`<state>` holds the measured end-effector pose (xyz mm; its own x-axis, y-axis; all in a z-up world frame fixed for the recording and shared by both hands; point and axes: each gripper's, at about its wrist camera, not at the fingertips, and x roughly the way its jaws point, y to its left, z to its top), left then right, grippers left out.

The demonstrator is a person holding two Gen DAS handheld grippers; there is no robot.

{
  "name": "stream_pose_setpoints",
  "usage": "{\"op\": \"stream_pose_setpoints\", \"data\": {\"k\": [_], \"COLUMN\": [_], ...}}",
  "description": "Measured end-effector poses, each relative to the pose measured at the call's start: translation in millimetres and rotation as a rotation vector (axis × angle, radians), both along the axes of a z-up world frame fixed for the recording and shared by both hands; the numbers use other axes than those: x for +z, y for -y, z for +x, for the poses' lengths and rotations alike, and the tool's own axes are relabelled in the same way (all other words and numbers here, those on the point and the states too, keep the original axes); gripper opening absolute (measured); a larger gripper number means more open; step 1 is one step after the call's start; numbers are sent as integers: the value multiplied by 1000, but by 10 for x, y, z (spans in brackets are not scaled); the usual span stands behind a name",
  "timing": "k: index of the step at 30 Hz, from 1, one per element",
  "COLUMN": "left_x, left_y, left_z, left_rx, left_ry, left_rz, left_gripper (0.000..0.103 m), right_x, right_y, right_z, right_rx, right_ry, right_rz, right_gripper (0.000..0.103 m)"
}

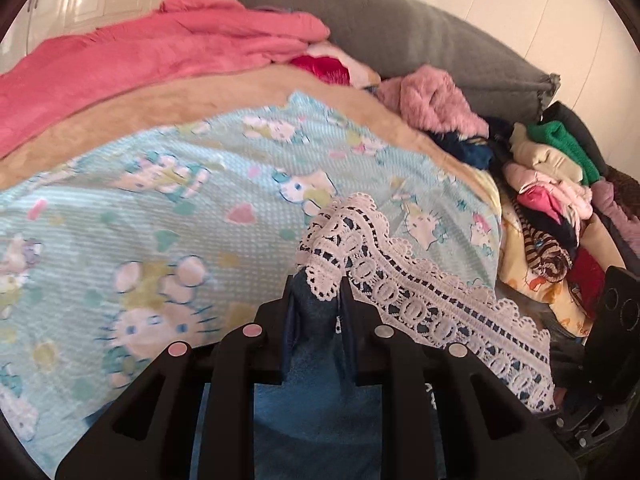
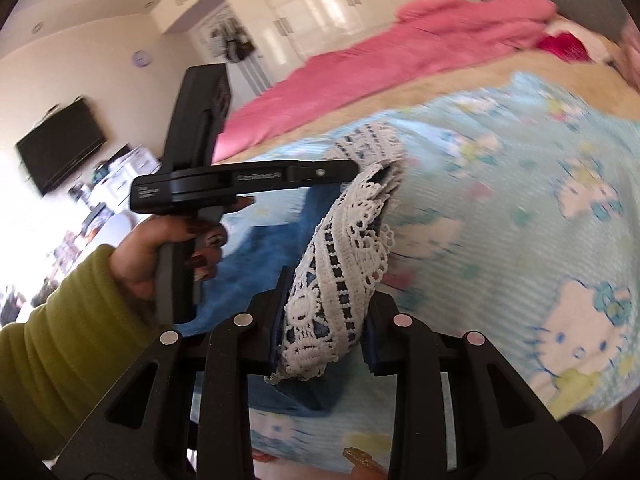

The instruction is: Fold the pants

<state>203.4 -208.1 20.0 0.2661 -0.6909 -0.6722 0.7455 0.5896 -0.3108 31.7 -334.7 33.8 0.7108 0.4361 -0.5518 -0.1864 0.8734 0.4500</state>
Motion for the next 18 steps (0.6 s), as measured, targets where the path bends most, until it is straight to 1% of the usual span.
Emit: {"op": "stream_pose_setpoints", "data": {"k": [3, 6, 9, 11, 12, 13, 15, 16, 18], "left_x": [13, -56, -172, -210, -212, -210, -225, -251, -295], "left_y": [-312, -621, -1014, -1326, -1468, -1653, -1949, -2141, -2323], "left_z": [12, 38, 39, -3, -24, -49, -72, -106, -164], "left_rx": [50, 111, 205, 292, 323, 368, 454, 503, 538], "left_ry": [-6, -43, -77, -84, -92, -105, -139, -163, -188], "left_rz": [-17, -29, -24, -12, -26, -55, -102, -144, -195], "left_gripper": [20, 24, 26, 26, 26, 26, 30, 32, 33], "right_x": [54, 37, -62, -125, -178, -221, -311, -366, -430], "right_y": [-306, -654, -1073, -1286, -1432, -1516, -1693, -1780, -1921], "right_z": [90, 163, 200, 157, 129, 98, 26, -33, -126], "right_rx": [62, 126, 212, 259, 297, 319, 369, 398, 440], "right_ry": [10, 20, 19, 21, 20, 18, 17, 19, 32], "right_rz": [-42, -127, -239, -301, -336, -359, -403, -425, -476], "right_gripper": [23, 23, 23, 24, 25, 26, 26, 26, 31]}}
